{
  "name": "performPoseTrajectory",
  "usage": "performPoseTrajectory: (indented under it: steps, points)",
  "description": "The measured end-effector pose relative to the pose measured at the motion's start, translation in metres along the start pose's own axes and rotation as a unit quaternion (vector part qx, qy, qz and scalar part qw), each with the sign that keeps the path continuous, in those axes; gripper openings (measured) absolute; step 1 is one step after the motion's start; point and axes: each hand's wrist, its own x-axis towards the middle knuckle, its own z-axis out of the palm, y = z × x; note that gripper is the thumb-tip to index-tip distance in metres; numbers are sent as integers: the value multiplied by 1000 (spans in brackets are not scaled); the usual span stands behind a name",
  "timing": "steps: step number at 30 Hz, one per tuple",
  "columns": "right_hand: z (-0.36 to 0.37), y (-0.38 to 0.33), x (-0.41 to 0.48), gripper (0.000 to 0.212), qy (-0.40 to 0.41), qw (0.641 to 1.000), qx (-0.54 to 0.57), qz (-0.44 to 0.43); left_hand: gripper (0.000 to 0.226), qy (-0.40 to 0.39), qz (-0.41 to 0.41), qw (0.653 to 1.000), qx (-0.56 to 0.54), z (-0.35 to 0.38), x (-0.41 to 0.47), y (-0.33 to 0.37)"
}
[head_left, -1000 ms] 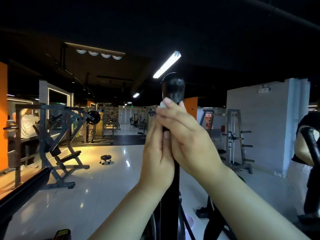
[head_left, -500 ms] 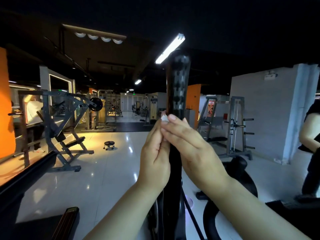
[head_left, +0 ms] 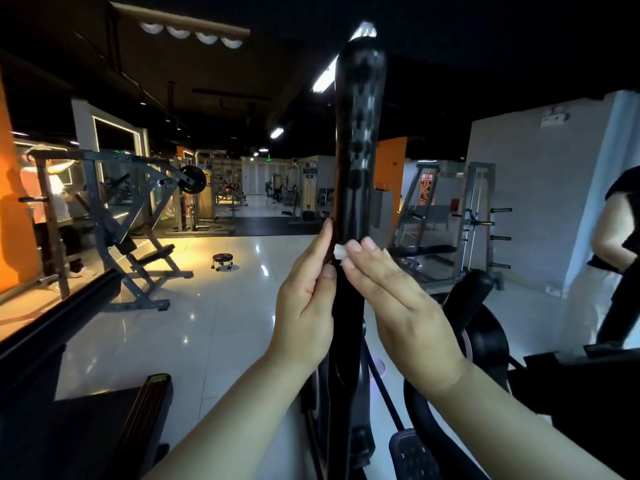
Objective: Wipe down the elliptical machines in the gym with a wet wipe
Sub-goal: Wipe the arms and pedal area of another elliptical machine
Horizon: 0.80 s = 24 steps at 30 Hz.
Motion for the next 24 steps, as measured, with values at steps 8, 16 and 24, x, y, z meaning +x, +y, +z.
performPoseTrajectory:
  steps: [8,16,24]
  points:
    - [-4,-5,4,34,81,993,-75,44,47,-1,6,999,39,0,-6,3]
    - [18,-38,-37,39,-50,961,163,219,46,11,11,997,80,0,-11,3]
    - [13,-52,-11,24,134,940,115,293,51,2,54,991,125,1,-12,8]
